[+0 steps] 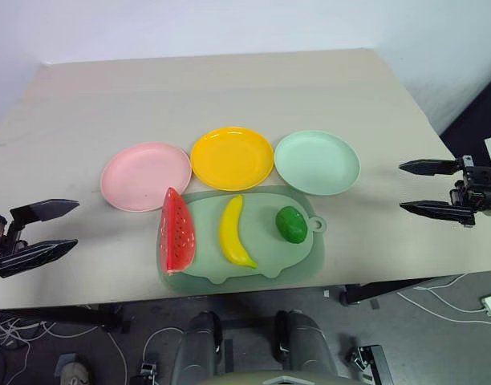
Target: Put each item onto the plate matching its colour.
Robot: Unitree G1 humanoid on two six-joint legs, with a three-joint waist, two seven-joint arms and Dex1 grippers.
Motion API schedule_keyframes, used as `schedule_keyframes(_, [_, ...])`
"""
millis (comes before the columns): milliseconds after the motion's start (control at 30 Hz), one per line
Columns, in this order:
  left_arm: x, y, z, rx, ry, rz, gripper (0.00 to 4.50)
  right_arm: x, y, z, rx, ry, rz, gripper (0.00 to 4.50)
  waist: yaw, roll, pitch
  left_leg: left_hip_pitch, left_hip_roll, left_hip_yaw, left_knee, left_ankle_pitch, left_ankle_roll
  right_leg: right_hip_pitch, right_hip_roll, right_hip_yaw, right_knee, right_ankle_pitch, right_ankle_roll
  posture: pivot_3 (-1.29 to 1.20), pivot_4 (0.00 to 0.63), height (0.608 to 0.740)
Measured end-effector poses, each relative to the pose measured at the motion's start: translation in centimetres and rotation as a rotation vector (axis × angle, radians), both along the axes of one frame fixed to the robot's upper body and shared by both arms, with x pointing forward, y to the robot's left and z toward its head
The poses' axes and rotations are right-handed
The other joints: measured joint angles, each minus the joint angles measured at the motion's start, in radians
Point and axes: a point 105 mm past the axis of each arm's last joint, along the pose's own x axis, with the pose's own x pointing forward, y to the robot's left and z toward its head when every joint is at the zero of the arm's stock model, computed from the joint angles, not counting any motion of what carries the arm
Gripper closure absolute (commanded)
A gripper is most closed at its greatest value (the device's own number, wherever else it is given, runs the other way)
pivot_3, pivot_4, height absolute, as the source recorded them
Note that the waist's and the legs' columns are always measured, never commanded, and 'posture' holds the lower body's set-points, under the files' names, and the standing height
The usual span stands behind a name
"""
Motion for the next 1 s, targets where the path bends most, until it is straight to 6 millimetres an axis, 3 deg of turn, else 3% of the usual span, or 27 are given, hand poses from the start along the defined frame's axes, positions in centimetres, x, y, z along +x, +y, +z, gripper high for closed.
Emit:
schedule_keyframes(267, [0.0, 0.0, -0.9, 0.003, 0.028, -0.003, 0.03, -0.4, -0.2, -0.6, -0.003, 0.027, -0.003, 0.00, 0.016, 0.000, 0.000, 0.000, 0.000, 0.002, 0.002, -0.001, -0.002, -0.006, 0.000, 0.002, 0.000, 0.001, -0.003, 0.00, 0.150, 0.684])
schedule_keyframes(600, [0.0, -0.3, -1.4, 0.004, 0.041, -0.014, 0.03, -0.8, -0.1, 0.0, -0.016, 0.036, 0.007, 0.00, 0.014, 0.000, 0.000, -0.001, 0.001, 0.004, 0.001, 0.000, 0.000, -0.006, 0.000, 0.004, 0.000, 0.001, -0.002, 0.00, 0.150, 0.684])
schedule_keyframes(1000, [-0.5, -0.1, -2.2, 0.012, 0.069, -0.005, 0.03, -1.7, 0.2, -1.4, -0.008, 0.090, 0.031, 0.00, 0.016, 0.000, 0.000, -0.001, 0.001, 0.004, 0.002, -0.001, -0.002, -0.007, 0.000, 0.004, 0.000, 0.001, -0.003, 0.00, 0.150, 0.684])
